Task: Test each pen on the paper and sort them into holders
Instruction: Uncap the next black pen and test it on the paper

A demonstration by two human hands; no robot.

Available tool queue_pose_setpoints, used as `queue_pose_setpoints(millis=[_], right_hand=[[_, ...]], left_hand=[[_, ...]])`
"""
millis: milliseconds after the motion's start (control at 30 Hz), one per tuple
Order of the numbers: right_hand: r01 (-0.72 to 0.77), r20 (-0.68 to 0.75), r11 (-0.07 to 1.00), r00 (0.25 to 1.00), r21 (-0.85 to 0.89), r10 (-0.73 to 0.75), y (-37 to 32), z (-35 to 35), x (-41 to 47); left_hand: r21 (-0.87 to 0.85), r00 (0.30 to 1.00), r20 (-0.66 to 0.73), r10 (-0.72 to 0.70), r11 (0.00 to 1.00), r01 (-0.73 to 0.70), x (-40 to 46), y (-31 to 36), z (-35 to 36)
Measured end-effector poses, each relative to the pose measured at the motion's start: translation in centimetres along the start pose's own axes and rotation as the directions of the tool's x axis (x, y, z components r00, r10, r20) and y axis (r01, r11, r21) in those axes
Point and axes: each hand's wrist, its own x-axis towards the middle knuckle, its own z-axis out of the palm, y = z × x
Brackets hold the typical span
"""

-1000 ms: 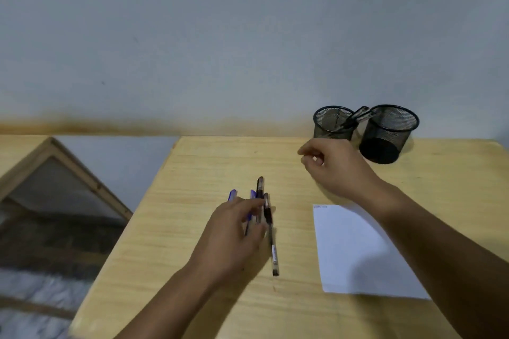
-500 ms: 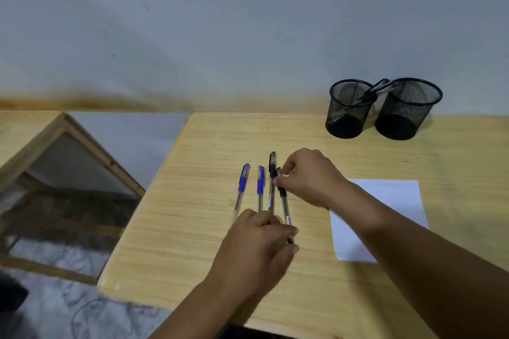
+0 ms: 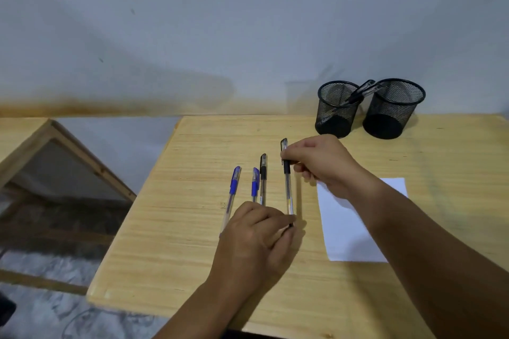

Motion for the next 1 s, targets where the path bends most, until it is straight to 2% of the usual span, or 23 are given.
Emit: queue_pose_setpoints(millis=[167, 267, 500, 633, 733, 800, 867, 933, 1000], right_hand=[[0.003, 0.045, 0.924, 0.999, 0.382, -0.022, -0.3, -2.8, -2.2], [0.11, -0.022, 0.871, 0.993, 0.479, -0.113, 0.0, -4.0, -3.6], [0.305, -0.203, 0.867, 0.949, 0.393, -0.242, 0.0, -5.4, -5.5], [0.33, -0.23, 0.878, 0.937, 0.347, -0.262, 0.5, -6.3, -6.2], [0.31, -0.236, 0.895, 0.941, 0.32, -0.242, 1.2, -6.8, -6.7], [0.282, -0.225, 0.917, 0.949, 0.282, -0.223, 2.1, -6.8, -7.1], [0.248, -0.21, 0.942, 0.957, 0.225, -0.201, 2.9, -6.7, -7.5], [0.217, -0.203, 0.957, 0.963, 0.194, -0.177, 3.5, -6.4, -7.9], [0.192, -0.179, 0.966, 0.971, 0.173, -0.161, 3.9, -6.2, -8.3]], left_hand=[[-0.171, 0.996, -0.068, -0.06, 0.984, 0.048, 0.8, 0.1, 1.4], [-0.264, 0.986, -0.06, -0.155, 0.955, 0.134, 1.2, 0.6, 2.4], [-0.355, 0.963, 0.093, -0.251, 0.896, 0.268, 3.3, 2.7, 2.9], [-0.387, 0.931, 0.273, -0.243, 0.858, 0.337, 4.4, 3.3, 2.6], [-0.422, 0.921, 0.279, -0.27, 0.828, 0.37, 5.5, 3.8, 2.4], [-0.486, 0.89, 0.292, -0.351, 0.747, 0.454, 6.5, 4.3, 2.3], [-0.554, 0.814, 0.348, -0.465, 0.599, 0.578, 7.7, 4.8, 2.2], [-0.586, 0.748, 0.423, -0.512, 0.475, 0.657, 8.6, 4.9, 2.2], [-0.574, 0.742, 0.472, -0.476, 0.472, 0.669, 9.2, 5.0, 2.1]])
